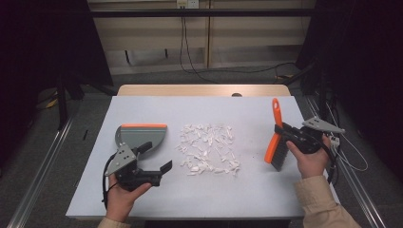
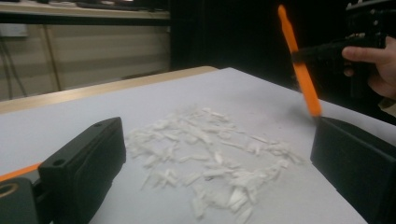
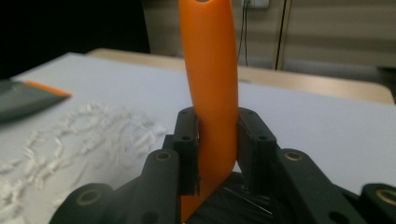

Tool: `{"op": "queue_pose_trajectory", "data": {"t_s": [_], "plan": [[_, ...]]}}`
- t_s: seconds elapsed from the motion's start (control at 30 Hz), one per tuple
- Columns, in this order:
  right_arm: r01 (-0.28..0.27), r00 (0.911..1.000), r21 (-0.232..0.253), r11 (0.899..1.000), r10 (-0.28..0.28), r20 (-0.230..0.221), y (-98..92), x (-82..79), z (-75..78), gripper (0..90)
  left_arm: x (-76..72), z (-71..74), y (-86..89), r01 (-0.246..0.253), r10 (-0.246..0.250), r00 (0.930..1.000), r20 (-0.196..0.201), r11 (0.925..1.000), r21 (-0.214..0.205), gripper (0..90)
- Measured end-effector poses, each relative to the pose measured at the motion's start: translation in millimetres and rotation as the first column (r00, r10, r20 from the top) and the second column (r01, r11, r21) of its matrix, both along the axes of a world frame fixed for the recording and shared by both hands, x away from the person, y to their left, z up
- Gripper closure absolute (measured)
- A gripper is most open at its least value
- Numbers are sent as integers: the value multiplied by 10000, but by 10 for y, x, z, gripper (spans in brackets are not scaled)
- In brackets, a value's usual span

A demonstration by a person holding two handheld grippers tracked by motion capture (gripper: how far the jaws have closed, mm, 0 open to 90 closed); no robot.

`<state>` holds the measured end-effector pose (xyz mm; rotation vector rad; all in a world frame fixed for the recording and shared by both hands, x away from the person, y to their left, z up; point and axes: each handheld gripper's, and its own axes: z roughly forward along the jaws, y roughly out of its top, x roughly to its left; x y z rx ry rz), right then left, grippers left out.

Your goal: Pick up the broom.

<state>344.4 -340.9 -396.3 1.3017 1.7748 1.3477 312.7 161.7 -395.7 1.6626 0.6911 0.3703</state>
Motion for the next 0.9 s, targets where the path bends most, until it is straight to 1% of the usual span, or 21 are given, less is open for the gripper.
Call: {"op": "queue_pose_trajectory", "data": {"t_s": [0.07, 0.13, 0.17, 0.23, 0.27, 0.3, 0.37, 0.43, 0.53, 0.57, 0.6, 0.67, 0.7, 0.73, 0.77, 0.83, 0.9], "plan": [[-82, 9989, 318, 9995, 67, 462, -40, -84, 44, 716, 26, 3, -78, 118, -118, 9999, -60, 9999, -43, 36], [-105, 9975, 570, 9983, 64, 710, -50, -135, 89, 716, 57, 0, -144, 257, -259, 9995, -160, 9996, -122, 39], [-141, 9963, 584, 9982, 90, 860, -45, -152, 107, 716, 66, -2, -176, 292, -293, 9994, -157, 9996, -42, 47], [-180, 9948, 604, 9980, 118, 1015, -17, -171, 135, 716, 78, -5, -241, 391, -392, 9992, -112, 9992, -45, 55], [-261, 9935, 730, 9970, 177, 1122, 3, -171, 149, 716, 86, -7, -272, 460, -460, 9989, -80, 9989, -42, 59], [-339, 9934, 809, 9961, 247, 1118, 24, -166, 165, 717, 94, -8, -304, 508, -508, 9987, -55, 9987, 3, 62], [-452, 9914, 890, 9950, 337, 1266, 81, -150, 202, 716, 122, -10, -365, 671, -671, 9977, -53, 9977, 81, 64], [-562, 9911, 828, 9950, 456, 1252, 163, -117, 241, 716, 155, -18, -430, 771, -770, 9969, -166, 9970, 44, 68], [-905, 9877, 468, 9948, 837, 1317, 334, -62, 304, 716, 207, -36, -529, 1008, -1010, 9946, -256, 9949, -78, 83], [-1029, 9860, 440, 9937, 960, 1360, 400, -44, 324, 716, 223, -44, -562, 1119, -1121, 9933, -297, 9937, -71, 99], [-1181, 9845, 369, 9923, 1121, 1348, 463, -24, 343, 716, 242, -51, -592, 1264, -1266, 9915, -305, 9919, -86, 118], [-1377, 9820, 363, 9898, 1316, 1355, 589, 8, 367, 716, 275, -65, -665, 1549, -1553, 9869, -441, 9879, -120, 147], [-1620, 9789, 268, 9864, 1572, 1304, 711, 41, 382, 716, 288, -69, -707, 1652, -1654, 9851, -459, 9862, -91, 156], [-1620, 9789, 268, 9864, 1572, 1304, 711, 41, 382, 716, 297, -71, -752, 1773, -1776, 9828, -511, 9841, -88, 156], [-1716, 9770, 240, 9849, 1671, 1325, 772, 59, 386, 716, 306, -70, -798, 1890, -1892, 9806, -521, 9819, -91, 157], [-1934, 9746, 186, 9809, 1899, 1190, 889, 91, 397, 716, 324, -69, -884, 2129, -2141, 9743, -696, 9768, -236, 179], [-2116, 9713, 25, 9774, 2100, 1119, 996, 117, 407, 716, 342, -68, -960, 2305, -2313, 9697, -793, 9729, -186, 212]]}}
